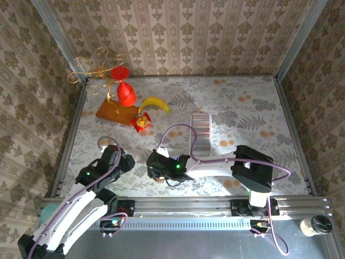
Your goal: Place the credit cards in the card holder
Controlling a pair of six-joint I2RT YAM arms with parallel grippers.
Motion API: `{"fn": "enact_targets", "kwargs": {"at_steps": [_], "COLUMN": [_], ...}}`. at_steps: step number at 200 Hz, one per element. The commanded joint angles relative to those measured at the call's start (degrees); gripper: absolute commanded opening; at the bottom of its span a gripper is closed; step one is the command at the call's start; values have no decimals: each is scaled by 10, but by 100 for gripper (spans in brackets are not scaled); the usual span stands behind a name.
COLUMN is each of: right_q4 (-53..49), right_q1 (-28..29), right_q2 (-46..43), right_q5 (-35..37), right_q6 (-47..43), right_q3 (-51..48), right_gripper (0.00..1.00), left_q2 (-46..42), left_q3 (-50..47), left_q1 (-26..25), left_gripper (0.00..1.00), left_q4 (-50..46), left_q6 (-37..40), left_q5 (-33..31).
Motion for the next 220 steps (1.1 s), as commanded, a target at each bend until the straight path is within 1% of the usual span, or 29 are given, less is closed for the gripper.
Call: {"fn": "enact_targets", "kwargs": {"at_steps": [1,34,54,80,97,107,116,129,139,149,156,163,187,196,206,220], "right_q4": [50,133,150,154,145,129,105,65,27,-14,-44,-72,-142,-147,-148,-144], "right_q1": [4,4,-6,-49,-88,-113,-133,-153,-162,-166,-173,-187,-265,-287,-302,-314], "right_q2": [8,-29,-64,-130,-190,-230,-272,-325,-362,-396,-417,-432,-452,-447,-435,-413], "right_q5": [-28,-57,-57,-86,-106,-113,-115,-118,-131,-122,-118,-118,-150,-148,-140,-128], "right_q6": [-21,-65,-100,-155,-216,-274,-346,-479,-611,-738,-811,-869,-979,-1005,-1033,-1063], "right_q3": [16,-2,-27,-80,-120,-141,-159,-183,-199,-216,-226,-230,-233,-236,-236,-234], "right_gripper": [35,38,40,42,43,45,47,50,52,53,54,56,59,63,68,69], "left_q2": [-7,-11,-16,-17,-10,1,15,45,77,114,141,167,239,262,282,300], "left_q3": [40,72,79,70,49,31,16,-2,-6,1,7,12,15,12,8,4], "left_q1": [12,27,35,39,39,38,34,11,-18,-56,-82,-105,-150,-160,-166,-170], "left_gripper": [49,55,58,62,63,63,63,66,67,68,68,69,70,70,70,70], "left_q4": [-49,-64,-64,-36,11,49,83,122,144,149,156,163,200,212,222,224], "left_q6": [27,36,37,42,41,36,29,18,18,17,17,15,-1,-8,-12,-17], "left_q5": [-49,-69,-67,-18,52,97,131,146,140,111,93,81,65,61,59,54]}}
